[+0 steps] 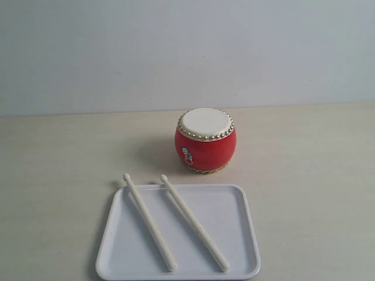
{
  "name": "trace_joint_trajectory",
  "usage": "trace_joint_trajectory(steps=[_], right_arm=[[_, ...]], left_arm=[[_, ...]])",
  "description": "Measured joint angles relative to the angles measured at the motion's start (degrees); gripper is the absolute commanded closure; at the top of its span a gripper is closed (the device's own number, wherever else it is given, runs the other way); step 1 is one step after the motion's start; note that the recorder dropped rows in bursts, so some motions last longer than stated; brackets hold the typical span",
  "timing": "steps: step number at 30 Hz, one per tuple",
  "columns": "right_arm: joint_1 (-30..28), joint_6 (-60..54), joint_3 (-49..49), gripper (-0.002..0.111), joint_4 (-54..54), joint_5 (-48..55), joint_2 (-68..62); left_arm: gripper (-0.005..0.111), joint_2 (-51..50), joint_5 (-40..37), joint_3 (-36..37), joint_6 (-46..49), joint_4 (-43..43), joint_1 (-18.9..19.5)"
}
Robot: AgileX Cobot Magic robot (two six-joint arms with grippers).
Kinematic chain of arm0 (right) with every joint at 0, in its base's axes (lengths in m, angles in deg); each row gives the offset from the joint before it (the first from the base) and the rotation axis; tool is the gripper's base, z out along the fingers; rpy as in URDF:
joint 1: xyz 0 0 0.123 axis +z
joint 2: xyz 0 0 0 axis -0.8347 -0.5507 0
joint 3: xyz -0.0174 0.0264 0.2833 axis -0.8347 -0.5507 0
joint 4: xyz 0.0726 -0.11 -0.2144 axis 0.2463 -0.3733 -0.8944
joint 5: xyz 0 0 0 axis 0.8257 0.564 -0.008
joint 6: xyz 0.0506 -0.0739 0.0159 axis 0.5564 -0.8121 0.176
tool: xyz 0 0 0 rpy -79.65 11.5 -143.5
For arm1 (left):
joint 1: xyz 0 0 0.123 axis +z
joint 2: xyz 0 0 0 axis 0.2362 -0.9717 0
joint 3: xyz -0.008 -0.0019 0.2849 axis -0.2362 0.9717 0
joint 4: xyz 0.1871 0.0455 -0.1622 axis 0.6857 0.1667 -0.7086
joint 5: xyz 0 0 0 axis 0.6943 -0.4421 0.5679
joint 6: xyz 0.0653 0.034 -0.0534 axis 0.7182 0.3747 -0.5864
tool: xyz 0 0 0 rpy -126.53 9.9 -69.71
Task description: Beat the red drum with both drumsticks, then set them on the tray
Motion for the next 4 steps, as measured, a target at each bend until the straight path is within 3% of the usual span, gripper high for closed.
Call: trace_joint_trajectory(steps=[4], right_arm=[[0.0, 0.0, 0.0, 0.108, 0.0, 0.0, 0.0]], left_arm=[[0.107, 0.0, 0.0, 0.0, 0.0, 0.0, 0.0]])
